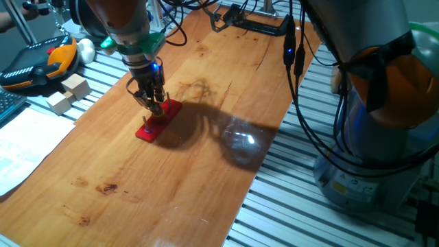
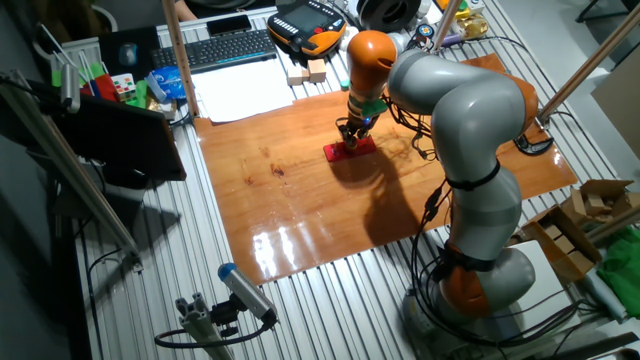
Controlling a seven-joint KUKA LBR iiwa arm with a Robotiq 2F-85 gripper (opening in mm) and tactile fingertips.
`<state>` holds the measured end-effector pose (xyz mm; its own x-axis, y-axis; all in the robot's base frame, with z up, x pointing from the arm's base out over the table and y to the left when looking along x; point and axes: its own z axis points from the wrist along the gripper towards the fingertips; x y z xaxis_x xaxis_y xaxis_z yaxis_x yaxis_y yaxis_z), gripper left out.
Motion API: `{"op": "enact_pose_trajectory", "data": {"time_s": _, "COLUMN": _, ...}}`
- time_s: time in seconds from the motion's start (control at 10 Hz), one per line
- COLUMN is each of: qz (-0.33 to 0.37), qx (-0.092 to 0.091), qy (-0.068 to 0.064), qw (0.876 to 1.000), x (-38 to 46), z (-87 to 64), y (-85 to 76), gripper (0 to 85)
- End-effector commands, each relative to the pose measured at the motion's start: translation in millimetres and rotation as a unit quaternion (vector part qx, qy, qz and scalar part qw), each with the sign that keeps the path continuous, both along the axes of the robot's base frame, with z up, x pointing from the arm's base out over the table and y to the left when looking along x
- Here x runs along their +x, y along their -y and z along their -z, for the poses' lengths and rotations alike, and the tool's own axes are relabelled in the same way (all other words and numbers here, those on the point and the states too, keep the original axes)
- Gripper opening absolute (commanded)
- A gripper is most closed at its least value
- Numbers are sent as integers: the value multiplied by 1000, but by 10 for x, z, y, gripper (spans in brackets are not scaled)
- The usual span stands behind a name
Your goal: Take out one Hanoi block and throw it aside
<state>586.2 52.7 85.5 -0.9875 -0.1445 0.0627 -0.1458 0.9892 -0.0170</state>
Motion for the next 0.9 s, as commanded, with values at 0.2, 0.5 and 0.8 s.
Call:
{"op": "enact_pose_trajectory", "data": {"time_s": 0.2, "qz": -4, "qx": 2, "qy": -2, "qw": 1000, "x": -1, "z": 2, "y": -4, "gripper": 327}}
{"op": "enact_pose_trajectory", "data": {"time_s": 0.5, "qz": -10, "qx": 4, "qy": -5, "qw": 1000, "x": -2, "z": 2, "y": -7, "gripper": 247}}
{"op": "enact_pose_trajectory", "data": {"time_s": 0.8, "qz": -13, "qx": 3, "qy": -3, "qw": 1000, "x": -1, "z": -7, "y": -3, "gripper": 247}}
